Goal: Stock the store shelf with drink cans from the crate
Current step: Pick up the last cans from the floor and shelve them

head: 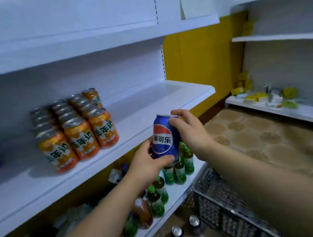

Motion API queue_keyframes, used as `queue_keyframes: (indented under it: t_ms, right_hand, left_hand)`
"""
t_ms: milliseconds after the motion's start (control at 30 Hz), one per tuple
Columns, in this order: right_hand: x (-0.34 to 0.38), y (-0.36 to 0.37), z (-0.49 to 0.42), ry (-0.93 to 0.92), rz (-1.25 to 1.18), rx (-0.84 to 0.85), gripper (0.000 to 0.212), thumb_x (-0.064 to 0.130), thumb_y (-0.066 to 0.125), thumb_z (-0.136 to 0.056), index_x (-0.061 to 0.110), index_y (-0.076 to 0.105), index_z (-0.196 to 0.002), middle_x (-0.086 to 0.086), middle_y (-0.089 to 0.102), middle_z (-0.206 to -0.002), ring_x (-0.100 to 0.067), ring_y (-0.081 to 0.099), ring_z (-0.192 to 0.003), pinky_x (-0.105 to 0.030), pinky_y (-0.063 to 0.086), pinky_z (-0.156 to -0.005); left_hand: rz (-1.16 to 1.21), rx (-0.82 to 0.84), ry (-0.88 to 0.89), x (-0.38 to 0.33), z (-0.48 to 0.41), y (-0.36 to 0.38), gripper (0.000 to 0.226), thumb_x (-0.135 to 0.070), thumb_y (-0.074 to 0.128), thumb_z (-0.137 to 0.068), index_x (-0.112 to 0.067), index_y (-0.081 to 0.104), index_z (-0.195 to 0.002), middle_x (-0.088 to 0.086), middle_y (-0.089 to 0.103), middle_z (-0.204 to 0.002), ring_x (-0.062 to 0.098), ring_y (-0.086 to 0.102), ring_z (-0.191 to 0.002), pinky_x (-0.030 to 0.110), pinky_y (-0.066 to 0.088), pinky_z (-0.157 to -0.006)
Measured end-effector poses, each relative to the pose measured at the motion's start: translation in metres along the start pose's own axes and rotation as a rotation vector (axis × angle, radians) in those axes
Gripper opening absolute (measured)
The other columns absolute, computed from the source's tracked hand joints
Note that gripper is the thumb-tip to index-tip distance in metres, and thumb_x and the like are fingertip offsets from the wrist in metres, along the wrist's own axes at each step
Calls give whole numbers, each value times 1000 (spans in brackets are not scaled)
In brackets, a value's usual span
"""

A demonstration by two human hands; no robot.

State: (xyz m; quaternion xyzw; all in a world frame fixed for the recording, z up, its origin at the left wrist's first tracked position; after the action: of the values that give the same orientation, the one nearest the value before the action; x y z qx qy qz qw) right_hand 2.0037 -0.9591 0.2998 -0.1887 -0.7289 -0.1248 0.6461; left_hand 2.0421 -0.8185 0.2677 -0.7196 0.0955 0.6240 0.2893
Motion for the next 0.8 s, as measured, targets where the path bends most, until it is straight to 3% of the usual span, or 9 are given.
queue_keyframes:
  t_ms: [67,167,333,433,533,667,800]
  right_hand:
    - [22,22,6,-60,134,77,59,38,71,-83,27,41,-132,1,57,-115,-13,62,-96,-32,54,-85]
    - [51,62,13,-134,258,151,80,40,79,-74,28,36,-140,2,56,-117,-16,62,-99,-36,55,-89]
    - [79,148,30,-241,244,293,77,37,81,-72,24,41,-138,5,58,-114,-14,62,-100,-35,54,-90]
    - [91,202,45,-270,214,384,76,32,80,-76,24,39,-140,6,54,-117,-12,58,-101,-25,51,-84]
    - [98,253,55,-273,179,479,76,31,79,-77,26,37,-140,8,53,-116,-13,58,-106,-29,53,-88]
    - [99,316,62,-249,167,588,75,25,77,-80,28,35,-142,9,51,-121,-11,53,-111,-30,50,-91]
    - [89,371,68,-224,172,648,74,19,76,-81,27,36,-142,5,50,-135,-16,50,-121,-39,47,-101]
  left_hand:
    - [1,-75,46,-13,11,-25,53,1,77,-71,-17,54,-115,0,67,-104,4,64,-86,10,49,-65]
    - [-18,-129,70,-21,33,-67,62,-5,79,-72,-24,47,-121,-8,63,-109,2,63,-92,11,49,-67]
    - [-107,-231,24,-10,76,-148,67,-13,79,-74,-32,40,-125,-15,60,-110,-2,59,-99,10,47,-74]
    - [-162,-282,-45,1,106,-199,70,-21,80,-74,-27,41,-131,-9,59,-116,8,58,-108,25,49,-90]
    - [-309,-329,-120,15,136,-251,65,-33,74,-79,-30,40,-135,-9,53,-128,9,49,-120,33,43,-102]
    - [-501,-420,-313,50,174,-326,62,-49,54,-90,-20,38,-144,-2,41,-147,15,41,-131,27,34,-102]
    - [-729,-467,-566,92,218,-400,65,-57,40,-93,-16,38,-144,4,36,-152,21,38,-135,32,31,-108]
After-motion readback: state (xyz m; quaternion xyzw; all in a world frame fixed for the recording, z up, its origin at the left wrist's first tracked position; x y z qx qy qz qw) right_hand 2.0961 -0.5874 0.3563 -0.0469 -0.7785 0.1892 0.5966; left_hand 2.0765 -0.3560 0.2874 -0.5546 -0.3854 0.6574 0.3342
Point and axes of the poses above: each hand's wrist, its own z-axis away from the middle knuckle, its own y-axis out of the palm, x = y × z, the point moved 4 cm from there along -z, towards the middle knuckle
